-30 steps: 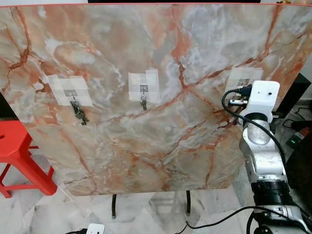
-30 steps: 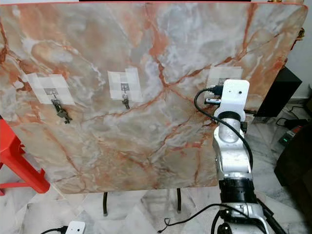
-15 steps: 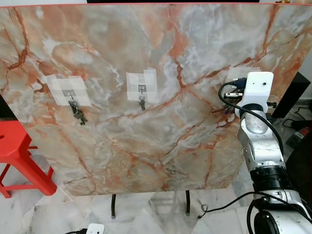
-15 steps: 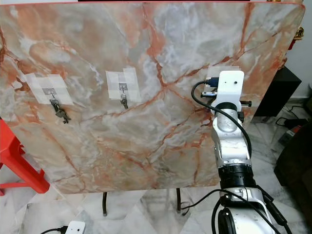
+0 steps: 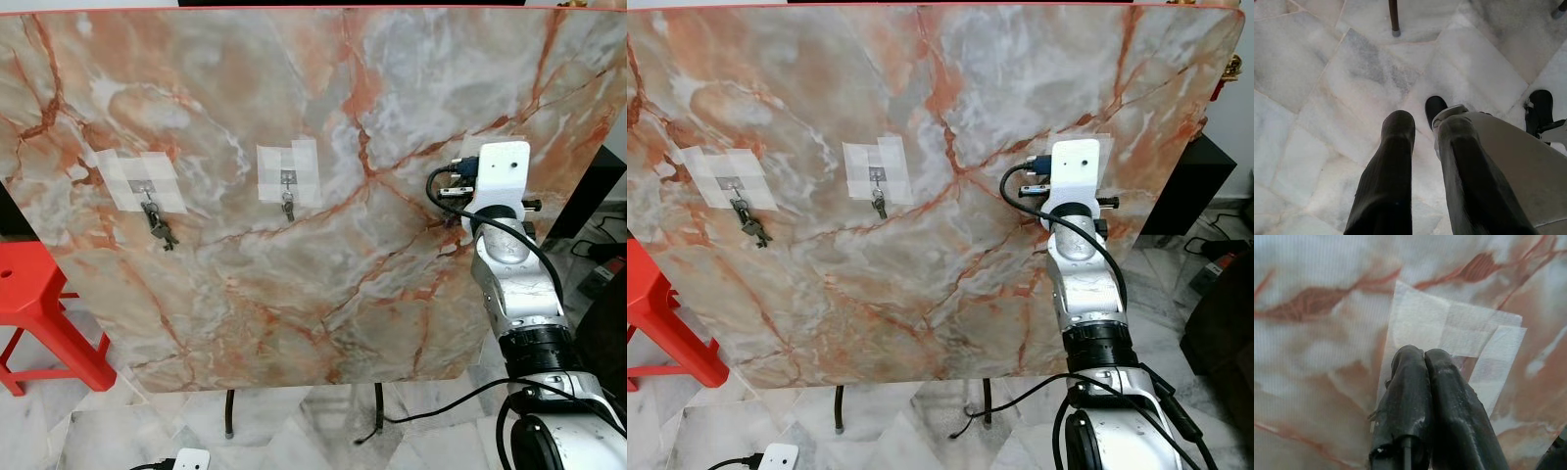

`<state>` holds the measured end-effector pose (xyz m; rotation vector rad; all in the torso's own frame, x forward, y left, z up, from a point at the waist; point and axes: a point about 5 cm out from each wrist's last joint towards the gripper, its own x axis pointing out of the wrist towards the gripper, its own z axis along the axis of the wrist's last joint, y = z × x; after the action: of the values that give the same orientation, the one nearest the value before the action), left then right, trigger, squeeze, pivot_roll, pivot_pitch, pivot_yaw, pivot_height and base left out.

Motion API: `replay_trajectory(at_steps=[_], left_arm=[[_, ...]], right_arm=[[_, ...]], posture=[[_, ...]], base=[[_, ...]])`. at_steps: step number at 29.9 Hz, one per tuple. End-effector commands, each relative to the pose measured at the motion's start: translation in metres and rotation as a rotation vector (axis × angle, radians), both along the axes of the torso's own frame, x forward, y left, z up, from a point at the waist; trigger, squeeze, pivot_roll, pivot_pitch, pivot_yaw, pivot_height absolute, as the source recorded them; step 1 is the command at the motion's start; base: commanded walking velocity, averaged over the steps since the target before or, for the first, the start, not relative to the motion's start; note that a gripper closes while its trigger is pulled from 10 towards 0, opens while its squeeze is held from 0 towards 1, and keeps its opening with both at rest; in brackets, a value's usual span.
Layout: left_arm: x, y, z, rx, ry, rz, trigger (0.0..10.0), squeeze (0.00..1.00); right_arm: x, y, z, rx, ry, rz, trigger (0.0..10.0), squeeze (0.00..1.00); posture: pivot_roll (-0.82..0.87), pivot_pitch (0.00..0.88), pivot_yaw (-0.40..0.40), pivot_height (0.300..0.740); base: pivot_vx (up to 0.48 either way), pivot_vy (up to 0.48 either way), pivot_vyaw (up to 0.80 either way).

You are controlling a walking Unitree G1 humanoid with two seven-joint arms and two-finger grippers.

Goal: Hang keys on a hook

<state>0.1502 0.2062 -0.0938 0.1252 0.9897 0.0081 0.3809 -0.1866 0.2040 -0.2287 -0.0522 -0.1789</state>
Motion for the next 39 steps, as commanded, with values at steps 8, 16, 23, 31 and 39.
replay_trajectory(at_steps=[8, 16, 23, 31, 39], left_arm=[[-0.008, 0.002, -0.003, 0.008, 0.038, -0.010, 10.0, 0.00], [-0.008, 0.003, -0.003, 0.010, 0.036, -0.012, 10.0, 0.00], [-0.008, 0.003, -0.003, 0.013, 0.037, -0.014, 10.0, 0.00], [-0.008, 0.003, -0.003, 0.014, 0.036, -0.015, 10.0, 0.00], [-0.007, 0.003, -0.003, 0.015, 0.036, -0.017, 10.0, 0.00]], right_arm=[[0.007, -0.004, 0.014, -0.017, -0.015, -0.026, 10.0, 0.00], [0.009, -0.015, 0.017, -0.016, -0.026, -0.083, 10.0, 0.00], [0.004, -0.012, 0.017, 0.003, -0.043, -0.093, 10.0, 0.00], [-0.002, -0.009, 0.005, 0.023, -0.015, -0.091, 10.0, 0.00], [-0.004, -0.011, 0.004, 0.030, -0.010, -0.104, 10.0, 0.00]], posture=[[-0.05, 0.000, 0.013, 0.740], [-0.05, 0.000, 0.018, 0.740], [-0.06, 0.000, 0.019, 0.740], [-0.06, 0.000, 0.021, 0.740], [-0.06, 0.000, 0.021, 0.740]], base=[[0.000, 0.000, 0.00], [0.000, 0.000, 0.00], [0.000, 0.000, 0.00], [0.000, 0.000, 0.00], [0.000, 0.000, 0.00]])
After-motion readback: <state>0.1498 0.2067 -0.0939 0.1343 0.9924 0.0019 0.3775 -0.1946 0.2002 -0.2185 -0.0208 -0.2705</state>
